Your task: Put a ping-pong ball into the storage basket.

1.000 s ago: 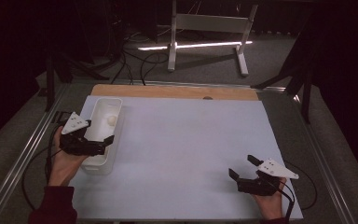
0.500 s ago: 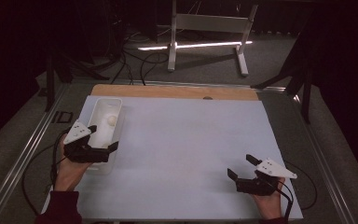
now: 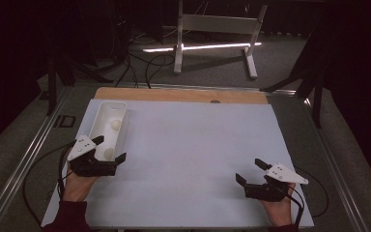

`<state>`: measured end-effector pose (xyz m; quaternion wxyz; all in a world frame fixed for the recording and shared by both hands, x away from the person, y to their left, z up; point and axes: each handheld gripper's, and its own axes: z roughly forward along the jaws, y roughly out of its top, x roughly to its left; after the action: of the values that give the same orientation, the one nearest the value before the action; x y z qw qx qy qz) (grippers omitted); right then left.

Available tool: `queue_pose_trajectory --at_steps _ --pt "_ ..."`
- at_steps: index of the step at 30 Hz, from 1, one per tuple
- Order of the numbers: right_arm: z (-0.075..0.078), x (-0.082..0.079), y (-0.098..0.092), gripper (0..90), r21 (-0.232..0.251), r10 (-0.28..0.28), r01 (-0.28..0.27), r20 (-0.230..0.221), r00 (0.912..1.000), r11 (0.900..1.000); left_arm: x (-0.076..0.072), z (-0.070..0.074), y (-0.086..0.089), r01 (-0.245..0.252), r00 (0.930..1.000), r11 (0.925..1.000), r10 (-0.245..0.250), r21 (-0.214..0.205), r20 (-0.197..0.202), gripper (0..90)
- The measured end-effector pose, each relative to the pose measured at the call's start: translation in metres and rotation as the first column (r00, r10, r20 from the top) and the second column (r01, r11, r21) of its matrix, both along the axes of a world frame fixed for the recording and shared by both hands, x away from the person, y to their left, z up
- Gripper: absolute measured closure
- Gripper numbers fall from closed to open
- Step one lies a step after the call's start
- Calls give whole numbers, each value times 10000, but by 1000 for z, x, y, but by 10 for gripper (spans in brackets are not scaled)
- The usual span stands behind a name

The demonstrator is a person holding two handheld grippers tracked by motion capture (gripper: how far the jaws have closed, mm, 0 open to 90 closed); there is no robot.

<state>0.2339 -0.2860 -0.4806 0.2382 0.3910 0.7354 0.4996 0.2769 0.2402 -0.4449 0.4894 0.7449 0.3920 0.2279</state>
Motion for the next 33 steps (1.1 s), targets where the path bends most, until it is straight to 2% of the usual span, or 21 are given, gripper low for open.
queue_pose_trajectory --at_steps 10,17,18,20,22,24,30,33 --pt "2 1 -1 77 134 59 -61 147 9999 9999 -11 -15 -2 -43 9993 10000 42 12 371 2" --pt "6 2 0 77 243 232 -241 381 9990 9994 -16 -22 -4 49 9990 9999 -45 -89 439 2" --pt "7 3 0 77 443 280 -300 449 9986 9986 -17 -24 -4 72 9990 10000 -69 -67 431 2" --pt "8 3 0 77 476 290 -314 499 9983 9984 -17 -24 -4 72 9990 10000 -69 -67 431 2" --pt "8 2 2 77 415 362 -386 564 9978 9984 -16 -30 -2 56 9985 9997 -43 -233 549 2" --pt "8 1 4 77 322 442 -463 626 9971 9984 -16 -32 -2 83 9984 9998 -73 -170 566 2" --pt "8 0 7 77 313 518 -545 825 9952 9980 -17 -32 1 21 9979 9994 2 -348 646 2" --pt "7 -1 8 77 256 546 -569 808 9952 9981 -17 -32 1 26 9981 9996 -8 -283 610 2"
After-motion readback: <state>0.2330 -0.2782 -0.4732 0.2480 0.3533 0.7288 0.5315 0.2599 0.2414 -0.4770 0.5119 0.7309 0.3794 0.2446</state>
